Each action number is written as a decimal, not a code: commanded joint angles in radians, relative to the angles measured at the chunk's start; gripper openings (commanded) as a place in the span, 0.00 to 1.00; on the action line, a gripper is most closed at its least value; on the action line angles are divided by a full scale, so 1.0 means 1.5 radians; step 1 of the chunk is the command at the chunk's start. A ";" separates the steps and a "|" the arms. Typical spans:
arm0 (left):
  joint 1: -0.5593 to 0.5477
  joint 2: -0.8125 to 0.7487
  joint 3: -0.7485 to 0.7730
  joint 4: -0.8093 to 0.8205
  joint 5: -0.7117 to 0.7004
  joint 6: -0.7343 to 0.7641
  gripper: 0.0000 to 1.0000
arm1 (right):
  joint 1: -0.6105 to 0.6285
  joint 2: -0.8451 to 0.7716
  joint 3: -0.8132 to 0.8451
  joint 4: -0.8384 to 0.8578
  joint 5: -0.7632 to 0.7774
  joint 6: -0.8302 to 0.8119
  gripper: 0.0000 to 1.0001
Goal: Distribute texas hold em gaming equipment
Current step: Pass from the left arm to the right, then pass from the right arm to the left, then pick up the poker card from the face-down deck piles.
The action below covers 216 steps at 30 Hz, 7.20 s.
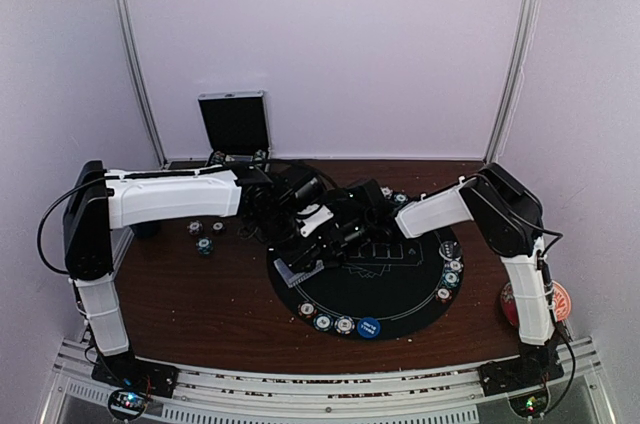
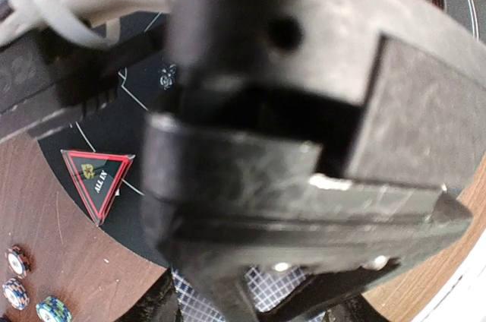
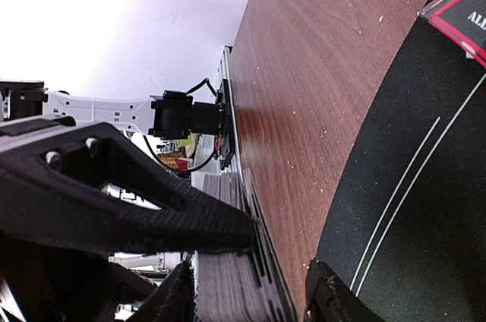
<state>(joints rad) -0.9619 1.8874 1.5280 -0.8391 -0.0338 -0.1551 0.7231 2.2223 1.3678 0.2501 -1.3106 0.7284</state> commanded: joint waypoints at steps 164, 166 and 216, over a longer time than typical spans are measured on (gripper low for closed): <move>0.011 -0.096 -0.184 0.323 0.007 0.091 0.55 | -0.079 -0.121 0.026 -0.292 0.079 -0.176 0.45; 0.011 -0.096 -0.180 0.315 -0.003 0.082 0.56 | -0.078 -0.122 0.030 -0.305 0.080 -0.189 0.46; -0.009 -0.084 -0.217 0.357 0.032 0.060 0.59 | -0.050 -0.045 0.058 -0.320 0.096 -0.210 0.39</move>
<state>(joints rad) -0.9699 1.7691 1.2060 -0.3599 0.0032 -0.0696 0.6502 2.1300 1.4487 -0.2195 -1.2003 0.4438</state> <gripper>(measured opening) 0.588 0.411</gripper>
